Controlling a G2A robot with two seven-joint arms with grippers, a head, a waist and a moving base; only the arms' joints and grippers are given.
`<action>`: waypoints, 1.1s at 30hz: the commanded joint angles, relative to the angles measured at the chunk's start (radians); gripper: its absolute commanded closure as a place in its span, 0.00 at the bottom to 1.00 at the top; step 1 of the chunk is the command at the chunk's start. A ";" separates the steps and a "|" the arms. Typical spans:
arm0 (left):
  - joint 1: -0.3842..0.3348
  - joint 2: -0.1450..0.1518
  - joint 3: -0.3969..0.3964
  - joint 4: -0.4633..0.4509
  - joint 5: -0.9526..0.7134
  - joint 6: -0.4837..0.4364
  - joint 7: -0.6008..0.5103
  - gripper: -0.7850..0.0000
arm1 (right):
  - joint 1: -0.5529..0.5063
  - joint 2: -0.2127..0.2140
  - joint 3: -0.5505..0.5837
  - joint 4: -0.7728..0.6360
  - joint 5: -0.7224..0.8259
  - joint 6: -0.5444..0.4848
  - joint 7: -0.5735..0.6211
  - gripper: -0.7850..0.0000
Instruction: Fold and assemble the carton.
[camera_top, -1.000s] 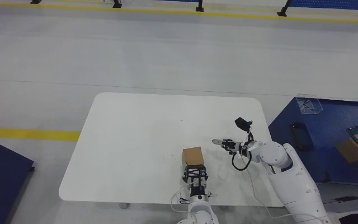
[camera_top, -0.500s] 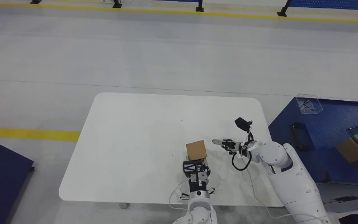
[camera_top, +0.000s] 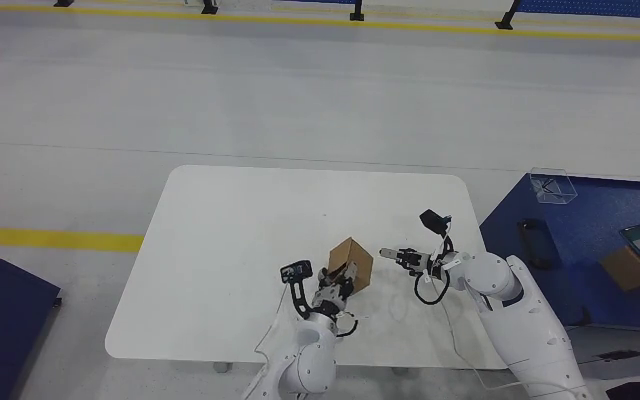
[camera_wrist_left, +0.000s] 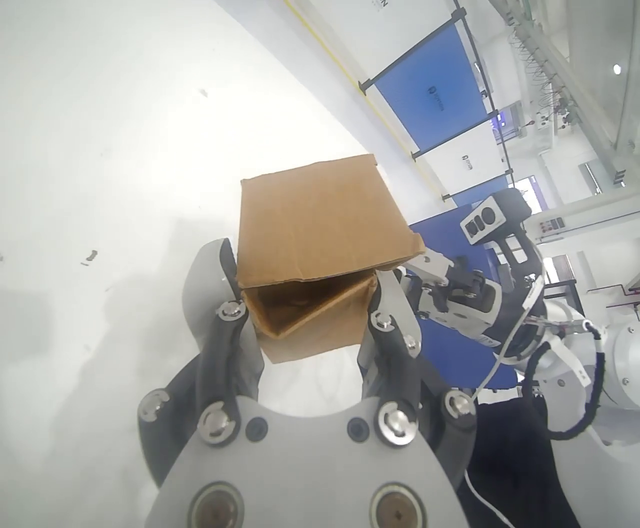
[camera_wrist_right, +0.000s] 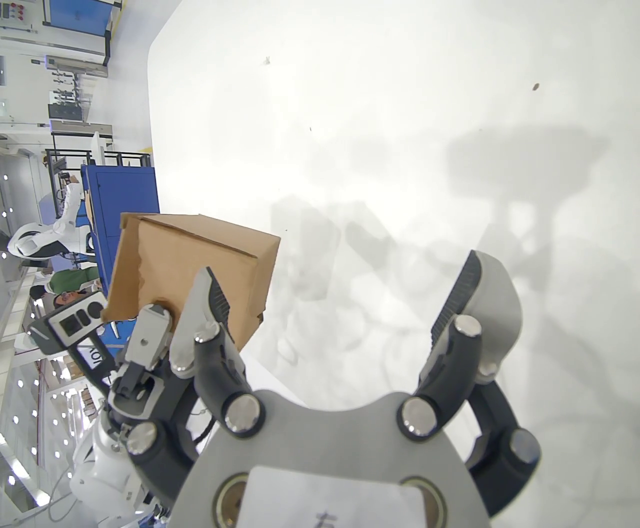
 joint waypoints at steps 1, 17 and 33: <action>-0.009 -0.001 -0.010 0.028 -0.020 -0.007 -0.010 0.54 | 0.000 0.000 0.000 0.000 0.000 0.000 0.000 0.00; 0.018 0.005 -0.032 0.060 0.000 -0.003 0.016 0.00 | 0.000 0.000 0.000 0.000 0.000 0.000 0.000 0.00; 0.271 0.049 -0.124 -0.279 0.295 0.163 0.241 0.00 | -0.008 -0.001 -0.003 -0.006 0.003 -0.004 -0.020 0.00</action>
